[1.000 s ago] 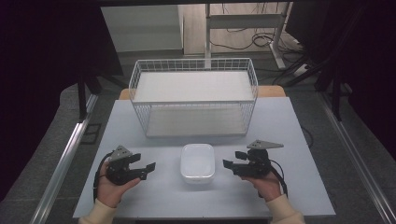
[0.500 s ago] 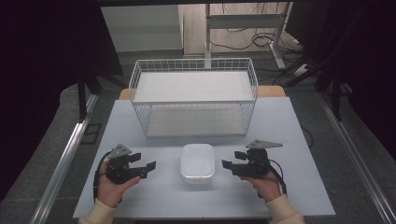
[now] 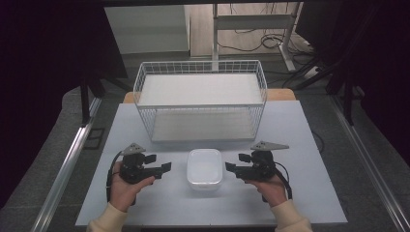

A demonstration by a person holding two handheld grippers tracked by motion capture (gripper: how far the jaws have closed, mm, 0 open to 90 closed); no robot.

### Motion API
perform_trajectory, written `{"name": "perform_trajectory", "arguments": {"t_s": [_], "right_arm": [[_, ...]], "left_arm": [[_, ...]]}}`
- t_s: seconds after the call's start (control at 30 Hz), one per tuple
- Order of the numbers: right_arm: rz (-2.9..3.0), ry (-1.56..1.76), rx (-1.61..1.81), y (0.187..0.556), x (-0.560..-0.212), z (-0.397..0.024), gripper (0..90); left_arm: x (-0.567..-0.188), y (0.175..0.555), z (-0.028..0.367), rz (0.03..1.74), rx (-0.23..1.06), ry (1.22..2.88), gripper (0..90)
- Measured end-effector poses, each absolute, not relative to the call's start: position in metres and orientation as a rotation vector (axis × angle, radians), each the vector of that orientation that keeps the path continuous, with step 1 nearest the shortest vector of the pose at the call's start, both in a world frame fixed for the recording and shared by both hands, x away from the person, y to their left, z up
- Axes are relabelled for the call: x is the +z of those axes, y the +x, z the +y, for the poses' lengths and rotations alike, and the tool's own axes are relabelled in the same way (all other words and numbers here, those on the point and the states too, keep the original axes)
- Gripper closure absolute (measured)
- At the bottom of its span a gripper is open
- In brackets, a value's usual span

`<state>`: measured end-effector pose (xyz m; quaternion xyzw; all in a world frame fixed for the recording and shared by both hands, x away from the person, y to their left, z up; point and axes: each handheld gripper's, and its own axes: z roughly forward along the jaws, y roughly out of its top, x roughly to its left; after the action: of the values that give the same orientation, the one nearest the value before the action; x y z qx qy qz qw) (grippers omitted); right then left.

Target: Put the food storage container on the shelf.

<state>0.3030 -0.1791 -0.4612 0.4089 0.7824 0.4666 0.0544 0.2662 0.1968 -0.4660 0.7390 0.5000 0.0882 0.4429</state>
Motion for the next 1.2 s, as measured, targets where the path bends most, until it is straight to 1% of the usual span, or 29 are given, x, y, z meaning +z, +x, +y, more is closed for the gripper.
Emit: {"name": "perform_trajectory", "arguments": {"t_s": [0.3, 0.57, 0.97, 1.2], "right_arm": [[2.373, 1.293, 1.422, 0.314, -0.454, -0.167, 30.0], [2.401, 1.337, 1.4, 0.316, -0.466, -0.162, 30.5], [2.442, 1.349, 1.395, 0.319, -0.475, -0.154, 30.8], [2.45, 1.364, 1.386, 0.32, -0.48, -0.152, 31.0]], "left_arm": [[-0.461, 0.286, 0.178, 1.238, 0.144, 1.835, 25.8], [-0.473, 0.297, 0.169, 1.252, 0.01, 1.81, 25.8], [-0.484, 0.305, 0.158, 1.246, -0.049, 1.83, 25.8], [-0.493, 0.31, 0.151, 1.232, -0.14, 1.827, 28.8]]}}
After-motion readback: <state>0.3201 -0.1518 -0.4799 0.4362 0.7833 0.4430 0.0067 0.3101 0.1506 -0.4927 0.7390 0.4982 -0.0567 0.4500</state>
